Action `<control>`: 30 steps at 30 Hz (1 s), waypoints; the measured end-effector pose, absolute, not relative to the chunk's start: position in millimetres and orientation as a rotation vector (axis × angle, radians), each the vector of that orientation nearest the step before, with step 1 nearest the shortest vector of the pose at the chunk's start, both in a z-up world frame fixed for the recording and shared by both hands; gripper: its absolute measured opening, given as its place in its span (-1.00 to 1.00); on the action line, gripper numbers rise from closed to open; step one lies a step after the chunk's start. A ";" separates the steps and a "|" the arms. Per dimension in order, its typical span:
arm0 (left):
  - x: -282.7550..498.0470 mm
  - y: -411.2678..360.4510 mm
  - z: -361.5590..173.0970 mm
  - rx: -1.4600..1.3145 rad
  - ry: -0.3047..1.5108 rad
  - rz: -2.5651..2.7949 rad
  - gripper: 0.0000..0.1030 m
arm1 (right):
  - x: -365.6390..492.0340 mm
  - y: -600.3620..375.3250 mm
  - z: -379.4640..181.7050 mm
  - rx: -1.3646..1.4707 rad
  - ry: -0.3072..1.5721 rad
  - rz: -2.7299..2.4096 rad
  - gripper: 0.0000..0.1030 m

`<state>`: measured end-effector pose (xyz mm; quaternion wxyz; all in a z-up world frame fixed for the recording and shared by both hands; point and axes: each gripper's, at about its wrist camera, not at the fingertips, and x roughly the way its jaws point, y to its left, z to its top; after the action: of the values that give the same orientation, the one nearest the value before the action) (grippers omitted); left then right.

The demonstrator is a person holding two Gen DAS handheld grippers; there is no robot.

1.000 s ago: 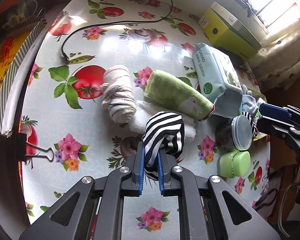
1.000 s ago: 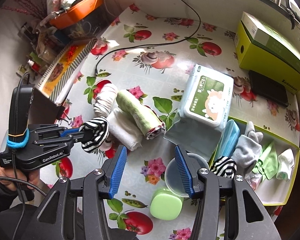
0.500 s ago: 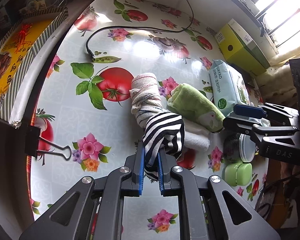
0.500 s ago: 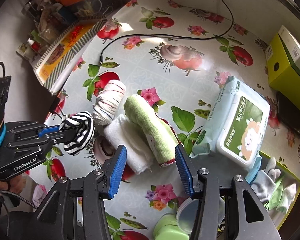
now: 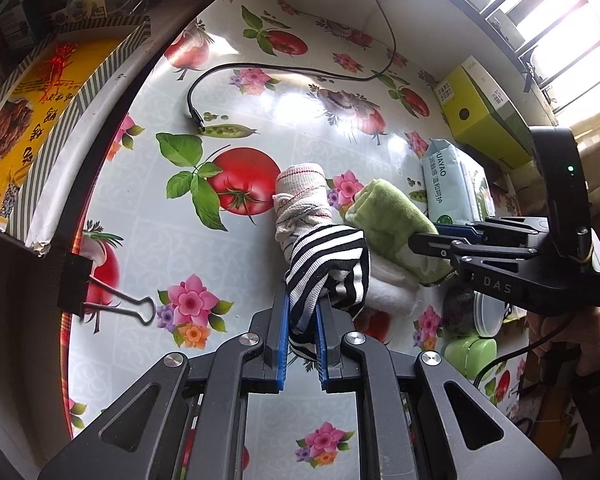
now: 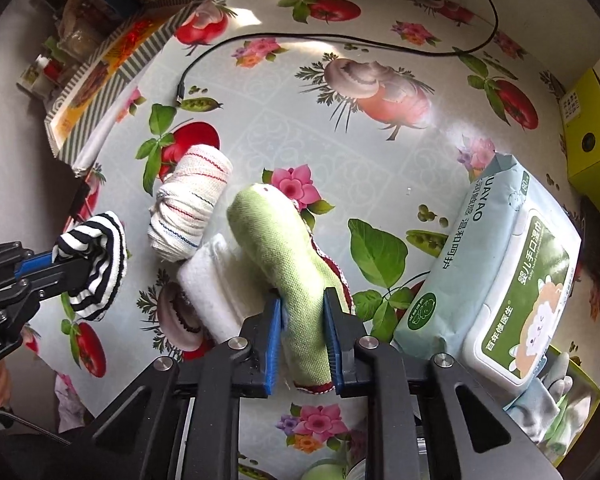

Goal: Organize soft objects
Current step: 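Grasp the rolled green towel with the right gripper and lift it, then carry the striped sock and green towel over the tray with both grippers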

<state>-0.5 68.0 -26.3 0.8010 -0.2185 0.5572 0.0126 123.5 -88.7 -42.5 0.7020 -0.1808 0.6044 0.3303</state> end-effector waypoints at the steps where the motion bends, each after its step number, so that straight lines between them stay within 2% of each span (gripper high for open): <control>1: 0.3 67.8 -24.7 -0.467 1.191 0.027 -0.78 | 124.5 -91.8 -37.0 -0.382 1.338 0.736 -0.65; 10: 14.5 55.1 -7.5 -0.444 1.167 0.013 -0.78 | 118.2 -132.1 7.4 -0.168 1.283 0.721 -0.65; 30: 37.9 -7.9 19.3 -0.361 1.170 -0.081 -0.78 | 78.7 -214.3 39.2 0.045 1.233 0.635 -0.65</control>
<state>37.9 -7.9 19.3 0.8175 -0.1695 0.5491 -0.0381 78.7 -214.3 39.2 0.7690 0.0209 0.5681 0.2925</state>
